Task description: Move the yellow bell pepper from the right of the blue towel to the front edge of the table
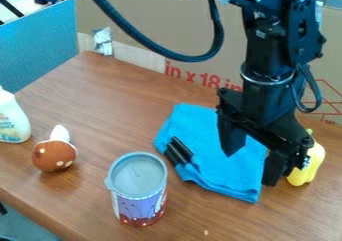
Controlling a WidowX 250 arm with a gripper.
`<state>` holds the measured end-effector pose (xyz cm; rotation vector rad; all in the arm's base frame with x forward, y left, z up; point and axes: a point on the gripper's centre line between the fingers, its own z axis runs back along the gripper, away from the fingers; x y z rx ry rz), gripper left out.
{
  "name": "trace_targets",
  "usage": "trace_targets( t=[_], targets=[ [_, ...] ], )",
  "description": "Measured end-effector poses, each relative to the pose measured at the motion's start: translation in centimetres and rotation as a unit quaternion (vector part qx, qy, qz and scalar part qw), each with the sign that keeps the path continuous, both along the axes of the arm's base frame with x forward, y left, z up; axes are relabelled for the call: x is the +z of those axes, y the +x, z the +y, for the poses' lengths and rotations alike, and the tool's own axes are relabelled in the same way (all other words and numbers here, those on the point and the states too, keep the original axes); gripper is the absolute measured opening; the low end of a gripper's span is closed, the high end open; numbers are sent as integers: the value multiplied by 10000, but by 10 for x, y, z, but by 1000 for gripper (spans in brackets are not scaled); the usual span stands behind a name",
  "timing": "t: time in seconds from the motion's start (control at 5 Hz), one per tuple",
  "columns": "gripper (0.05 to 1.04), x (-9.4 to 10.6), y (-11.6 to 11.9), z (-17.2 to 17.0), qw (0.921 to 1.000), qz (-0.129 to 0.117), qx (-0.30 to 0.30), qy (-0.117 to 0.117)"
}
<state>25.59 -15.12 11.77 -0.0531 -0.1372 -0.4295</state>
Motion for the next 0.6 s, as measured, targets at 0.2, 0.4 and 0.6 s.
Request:
trace_targets(
  t=[0.2,0.4,0.6],
  targets=[
    [1001,-9,-1,0,9999,140,0,81],
    [1001,-7,22,-24,9999,-97,-79,54],
    [1001,-1,34,-38,9997,-163,-168,15]
  ],
)
